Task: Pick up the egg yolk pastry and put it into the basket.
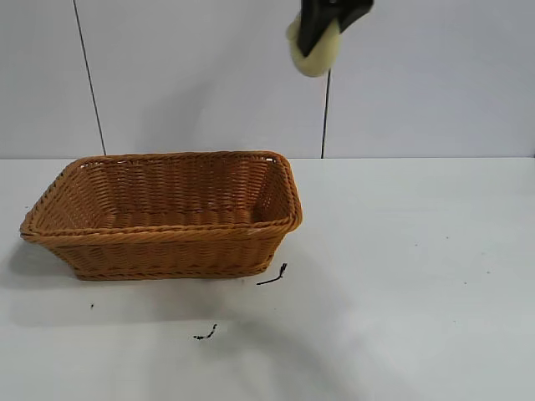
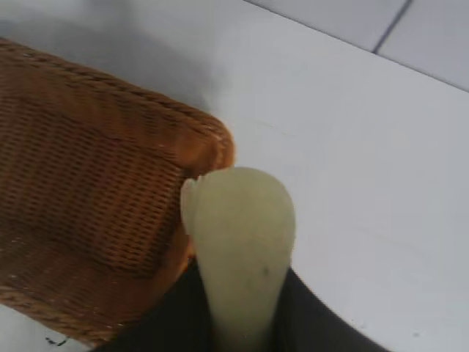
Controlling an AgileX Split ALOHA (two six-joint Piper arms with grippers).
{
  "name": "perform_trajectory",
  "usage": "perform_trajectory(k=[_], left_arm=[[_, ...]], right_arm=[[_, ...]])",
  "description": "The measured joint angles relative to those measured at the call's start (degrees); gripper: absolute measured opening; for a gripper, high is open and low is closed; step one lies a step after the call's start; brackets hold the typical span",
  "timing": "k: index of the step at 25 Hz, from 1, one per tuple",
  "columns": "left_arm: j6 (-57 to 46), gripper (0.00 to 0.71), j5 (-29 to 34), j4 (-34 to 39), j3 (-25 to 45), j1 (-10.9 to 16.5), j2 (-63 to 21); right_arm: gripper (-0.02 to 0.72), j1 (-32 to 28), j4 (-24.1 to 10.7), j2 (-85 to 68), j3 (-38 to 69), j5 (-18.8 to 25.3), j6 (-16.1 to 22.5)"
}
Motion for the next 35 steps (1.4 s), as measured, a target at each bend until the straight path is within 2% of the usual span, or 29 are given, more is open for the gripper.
perform_trajectory(k=[5,12,15,18,19,20,22,25,31,35], left_arm=[[0.00,0.695,0.00,0.00,0.00,0.00,0.00],[0.00,0.695,0.00,0.00,0.00,0.00,0.00],[0.00,0.695,0.00,0.00,0.00,0.00,0.00],[0.00,0.695,0.00,0.00,0.00,0.00,0.00],[0.00,0.695,0.00,0.00,0.00,0.00,0.00],[0.00,0.695,0.00,0.00,0.00,0.00,0.00],[0.00,0.695,0.00,0.00,0.00,0.00,0.00],[0.00,0.695,0.00,0.00,0.00,0.00,0.00],[0.00,0.695,0.00,0.00,0.00,0.00,0.00],[0.00,0.695,0.00,0.00,0.00,0.00,0.00]], right_arm=[[0.080,1.84,0.08,6.65,0.00,-4.70,0.00],[0.083,1.84,0.05,12.32,0.00,-6.42,0.35],[0.190,1.84,0.41,12.87,-0.28,-6.92,0.42],[0.402,1.84,0.41,12.82,-2.06,-6.54,0.42],[0.402,1.84,0.41,12.82,-2.06,-6.54,0.42],[0.557,1.84,0.41,12.82,-3.79,-5.56,0.36],[0.631,1.84,0.41,12.82,-5.83,-4.39,-0.29],[0.667,1.84,0.41,12.82,-10.08,-1.05,-0.50],[0.677,1.65,-1.12,12.76,-19.45,4.79,-0.53],[0.677,-0.67,-2.01,12.71,-23.08,7.88,-0.65]])
